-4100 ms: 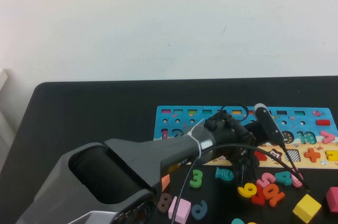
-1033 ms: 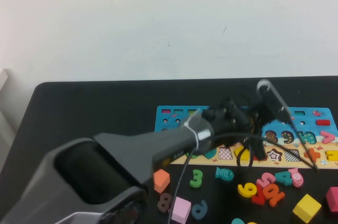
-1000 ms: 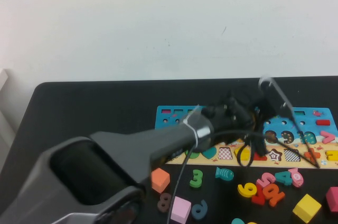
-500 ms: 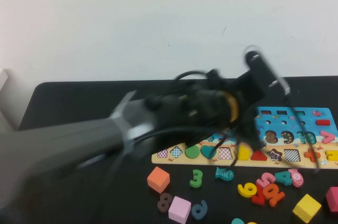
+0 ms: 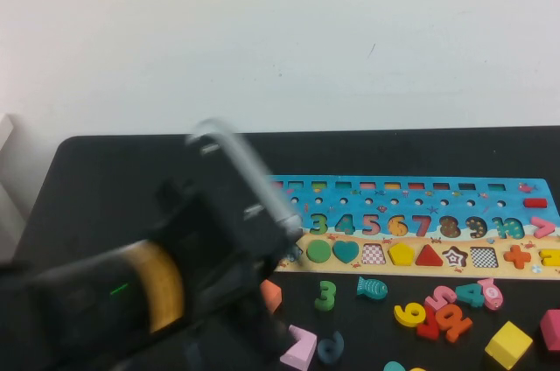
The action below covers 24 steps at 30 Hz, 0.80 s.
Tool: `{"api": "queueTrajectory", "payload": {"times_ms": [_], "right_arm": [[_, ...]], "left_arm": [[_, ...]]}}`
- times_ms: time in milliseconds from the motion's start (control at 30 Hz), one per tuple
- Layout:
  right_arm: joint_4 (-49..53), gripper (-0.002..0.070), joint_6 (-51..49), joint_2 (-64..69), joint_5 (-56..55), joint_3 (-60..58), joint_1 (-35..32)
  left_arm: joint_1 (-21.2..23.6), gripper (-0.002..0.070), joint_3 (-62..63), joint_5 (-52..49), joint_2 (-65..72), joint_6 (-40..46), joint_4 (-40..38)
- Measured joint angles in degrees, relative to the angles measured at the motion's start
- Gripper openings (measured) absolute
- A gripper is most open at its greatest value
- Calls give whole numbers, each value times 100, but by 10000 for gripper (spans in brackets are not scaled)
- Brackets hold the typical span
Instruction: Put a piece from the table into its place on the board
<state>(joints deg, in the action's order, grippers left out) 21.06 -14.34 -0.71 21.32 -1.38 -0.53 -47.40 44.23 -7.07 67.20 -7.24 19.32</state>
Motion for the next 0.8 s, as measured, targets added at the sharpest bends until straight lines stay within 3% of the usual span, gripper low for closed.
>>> {"api": "queueTrajectory", "payload": {"times_ms": [200,467,667,800], "right_arm": [[0,19,0,0,0,0,0],[0,19,0,0,0,0,0],[0,19,0,0,0,0,0],[0,19,0,0,0,0,0]], "left_arm": [[0,-1,-762,-171,-1089,-64,-161],[148,-1,-1046,-679,-1580,-90,-52],[456,-1,-1062,-1600,-2140,-805,-53],[522,-1,-1250,-1701,-2667,-962,99]]}}
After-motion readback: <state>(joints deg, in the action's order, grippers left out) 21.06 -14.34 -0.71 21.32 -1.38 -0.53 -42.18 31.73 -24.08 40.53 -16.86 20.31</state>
